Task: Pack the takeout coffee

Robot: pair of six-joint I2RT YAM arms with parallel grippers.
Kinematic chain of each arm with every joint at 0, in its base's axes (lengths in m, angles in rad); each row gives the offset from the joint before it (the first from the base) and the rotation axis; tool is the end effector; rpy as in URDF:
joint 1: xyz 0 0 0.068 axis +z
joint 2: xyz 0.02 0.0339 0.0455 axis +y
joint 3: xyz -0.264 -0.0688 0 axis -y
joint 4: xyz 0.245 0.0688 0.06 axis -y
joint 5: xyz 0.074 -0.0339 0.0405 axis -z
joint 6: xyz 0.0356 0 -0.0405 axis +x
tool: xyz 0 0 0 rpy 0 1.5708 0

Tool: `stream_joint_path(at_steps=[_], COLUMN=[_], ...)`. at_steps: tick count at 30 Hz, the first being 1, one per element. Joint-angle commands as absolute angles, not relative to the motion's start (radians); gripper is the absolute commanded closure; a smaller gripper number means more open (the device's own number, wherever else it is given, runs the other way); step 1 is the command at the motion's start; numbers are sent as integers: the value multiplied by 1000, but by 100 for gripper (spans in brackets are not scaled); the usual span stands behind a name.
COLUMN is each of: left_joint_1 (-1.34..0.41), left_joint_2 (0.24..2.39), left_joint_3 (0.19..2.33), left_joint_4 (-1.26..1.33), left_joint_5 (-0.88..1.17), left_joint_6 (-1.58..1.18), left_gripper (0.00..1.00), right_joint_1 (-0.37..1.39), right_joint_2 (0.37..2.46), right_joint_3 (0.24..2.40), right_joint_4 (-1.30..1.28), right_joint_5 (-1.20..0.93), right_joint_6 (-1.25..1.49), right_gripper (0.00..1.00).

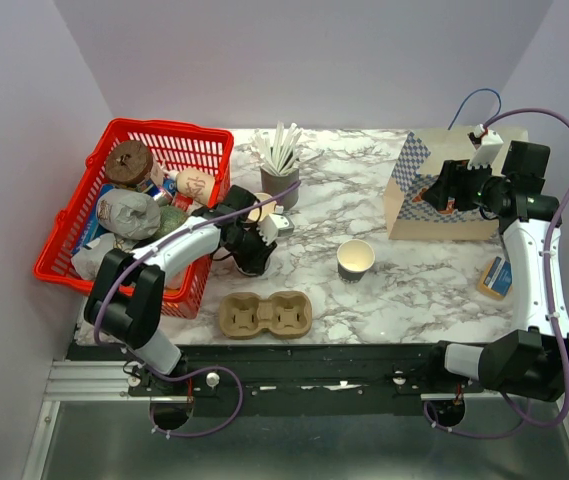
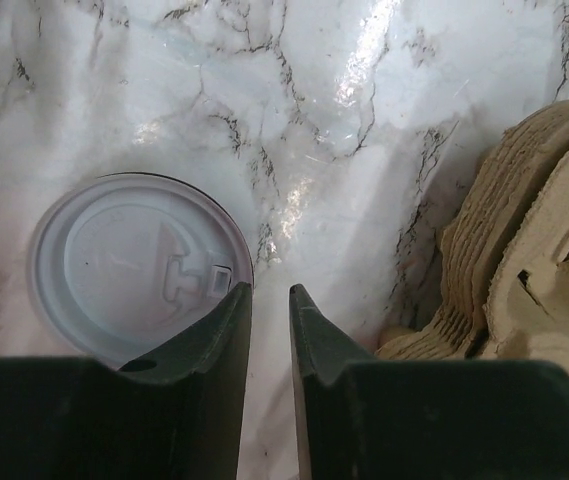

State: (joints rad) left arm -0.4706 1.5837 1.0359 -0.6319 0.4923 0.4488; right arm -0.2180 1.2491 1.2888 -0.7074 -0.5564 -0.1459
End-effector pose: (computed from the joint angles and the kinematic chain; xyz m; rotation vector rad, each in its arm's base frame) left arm 0.2633 -0.1528 0.2037 1.3085 2.3425 -0.6790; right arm 0.2587 -0.0380 0.3691 -0.2183 2.1414 0.4118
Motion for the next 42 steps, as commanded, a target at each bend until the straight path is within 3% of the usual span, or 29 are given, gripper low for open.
stream_joint_path(at_steps=[1,14,26,31,42], left_joint_1=[-471,-505,-505,-505,-505], left_joint_2=[1621,1641,1664,1655,1569], left_joint_3=[1052,1034,1042,1046,1111], left_joint_4=[-635,-563,-577,-577,-673], left_joint_5=[543,439,428,413,379], left_joint_6=[459,428,422,420,428], left_gripper=[71,76,90,100,100], right_joint_1=[-224,-224,-224,-224,-224], right_joint_2=[1224,1224,1232,1232,1241], right_joint_3=[1269,1264,1266,1266,1275], right_joint_4=[-690,-690,-687,-687,-687], right_joint_5=[-577,-575,-572,-574,-578], right_joint_6=[-143,-146,-149,-149,-144], right_gripper=[21,21,21,21,21])
